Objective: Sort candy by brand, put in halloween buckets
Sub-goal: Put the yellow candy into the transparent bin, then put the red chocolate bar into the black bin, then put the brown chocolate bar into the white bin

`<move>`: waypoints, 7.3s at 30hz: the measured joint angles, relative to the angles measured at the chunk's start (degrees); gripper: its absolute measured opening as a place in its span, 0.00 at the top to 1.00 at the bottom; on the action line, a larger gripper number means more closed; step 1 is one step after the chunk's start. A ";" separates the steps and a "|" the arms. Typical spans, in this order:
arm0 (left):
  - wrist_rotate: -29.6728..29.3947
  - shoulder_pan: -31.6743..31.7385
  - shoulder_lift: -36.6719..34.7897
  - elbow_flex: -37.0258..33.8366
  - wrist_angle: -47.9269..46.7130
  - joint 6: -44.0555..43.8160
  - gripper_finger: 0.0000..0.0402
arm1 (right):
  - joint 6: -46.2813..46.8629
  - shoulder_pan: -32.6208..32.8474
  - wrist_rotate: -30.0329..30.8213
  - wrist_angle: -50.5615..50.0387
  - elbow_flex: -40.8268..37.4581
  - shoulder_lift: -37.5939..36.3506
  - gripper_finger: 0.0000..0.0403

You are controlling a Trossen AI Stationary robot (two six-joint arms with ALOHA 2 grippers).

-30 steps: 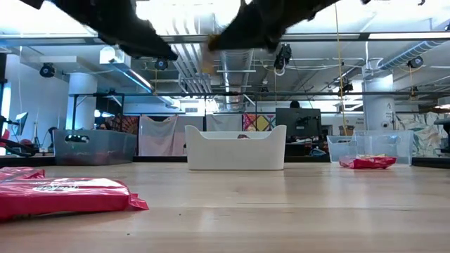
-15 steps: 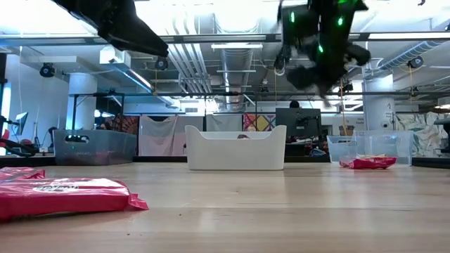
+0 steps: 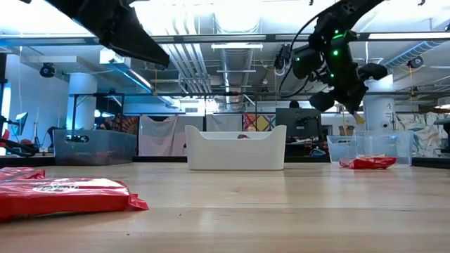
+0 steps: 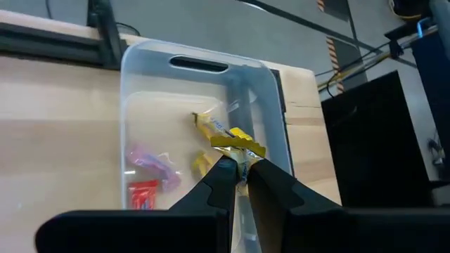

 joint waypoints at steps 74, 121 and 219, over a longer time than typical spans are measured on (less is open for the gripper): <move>13.43 -0.39 0.41 -0.13 1.60 -1.16 0.57 | -27.47 22.42 -31.18 16.67 -21.64 0.02 0.83; 32.99 0.90 17.32 -0.04 38.73 15.11 0.57 | -39.46 43.75 -63.49 85.74 -9.55 7.12 0.97; 1.58 -3.82 -15.46 -0.52 -22.39 -10.49 0.57 | 23.85 60.72 -49.45 10.69 -6.42 -1.16 0.56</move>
